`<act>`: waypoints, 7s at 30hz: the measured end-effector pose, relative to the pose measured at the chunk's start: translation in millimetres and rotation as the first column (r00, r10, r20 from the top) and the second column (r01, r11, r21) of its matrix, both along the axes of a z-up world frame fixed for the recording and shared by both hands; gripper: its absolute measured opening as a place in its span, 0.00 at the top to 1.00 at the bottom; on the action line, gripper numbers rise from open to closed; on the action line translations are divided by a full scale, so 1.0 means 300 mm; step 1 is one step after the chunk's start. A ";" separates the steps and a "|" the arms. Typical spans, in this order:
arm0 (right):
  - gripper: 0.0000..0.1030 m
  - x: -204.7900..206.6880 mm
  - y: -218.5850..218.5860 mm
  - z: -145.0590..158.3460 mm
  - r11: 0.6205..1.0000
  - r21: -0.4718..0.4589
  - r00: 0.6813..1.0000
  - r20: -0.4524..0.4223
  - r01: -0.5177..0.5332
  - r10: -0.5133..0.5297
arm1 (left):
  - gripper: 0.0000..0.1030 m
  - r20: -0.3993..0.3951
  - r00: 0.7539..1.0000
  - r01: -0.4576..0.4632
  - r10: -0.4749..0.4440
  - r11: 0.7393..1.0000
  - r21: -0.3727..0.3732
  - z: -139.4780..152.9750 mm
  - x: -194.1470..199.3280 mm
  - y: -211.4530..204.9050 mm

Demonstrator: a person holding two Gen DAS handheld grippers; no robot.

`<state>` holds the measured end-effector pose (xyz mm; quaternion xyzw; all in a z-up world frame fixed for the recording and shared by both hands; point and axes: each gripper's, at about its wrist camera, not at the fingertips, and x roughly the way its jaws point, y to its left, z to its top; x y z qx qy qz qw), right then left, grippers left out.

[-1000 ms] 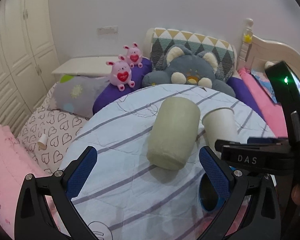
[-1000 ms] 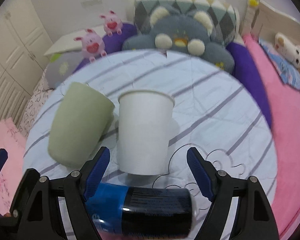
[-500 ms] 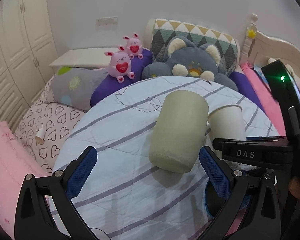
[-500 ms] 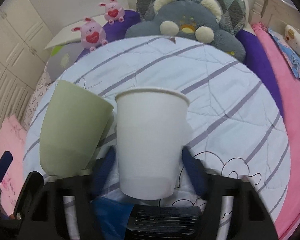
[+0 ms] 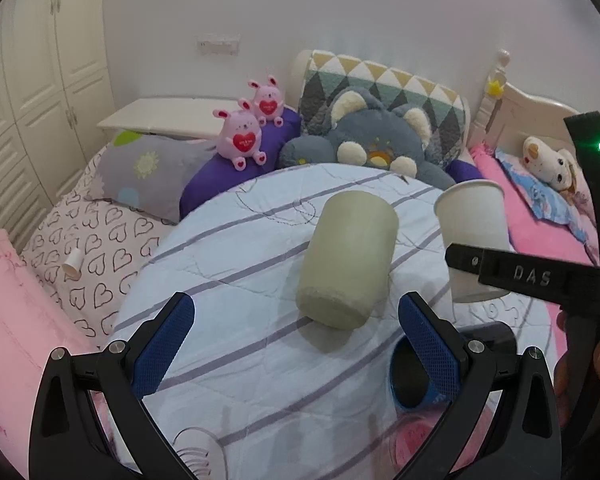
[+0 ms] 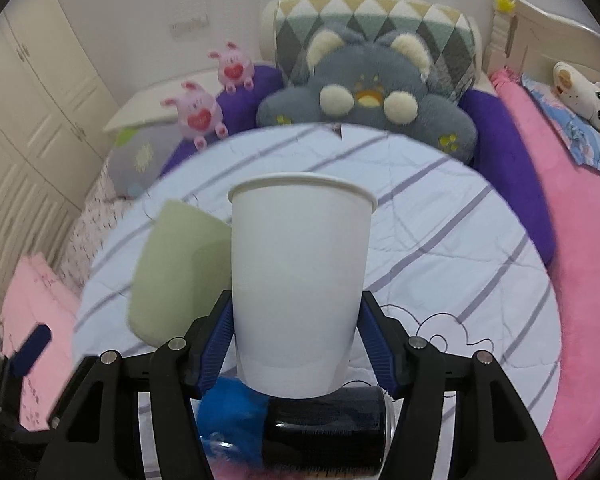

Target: Flip cup upright

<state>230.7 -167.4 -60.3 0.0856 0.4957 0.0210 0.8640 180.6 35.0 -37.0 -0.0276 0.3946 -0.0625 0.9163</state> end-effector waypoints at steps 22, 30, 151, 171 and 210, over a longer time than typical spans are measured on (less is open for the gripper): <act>0.40 -0.235 0.438 -0.117 0.974 0.091 0.961 -0.168 -0.206 0.219 | 0.00 -0.034 0.992 -0.119 0.122 0.990 0.079 -0.040 -0.305 0.394; 0.20 -0.220 0.459 -0.179 0.977 0.086 0.952 -0.225 -0.193 0.208 | 0.00 -0.066 0.989 -0.128 0.130 0.991 0.036 -0.066 -0.319 0.409; 0.20 -0.389 0.046 0.022 0.954 0.009 0.944 0.145 -0.301 0.296 | 0.07 -0.048 0.994 -0.093 0.097 0.993 0.076 -0.109 -0.270 -0.011; 0.20 -0.668 0.022 0.115 0.962 -0.037 0.889 0.373 -0.270 0.264 | 0.03 0.210 0.974 -0.108 0.090 0.991 0.080 0.049 -0.551 -0.047; 0.20 -0.773 -0.079 0.111 0.966 0.005 0.760 0.618 -0.258 0.200 | 0.00 0.379 0.919 -0.178 0.109 0.972 0.152 0.151 -0.726 -0.121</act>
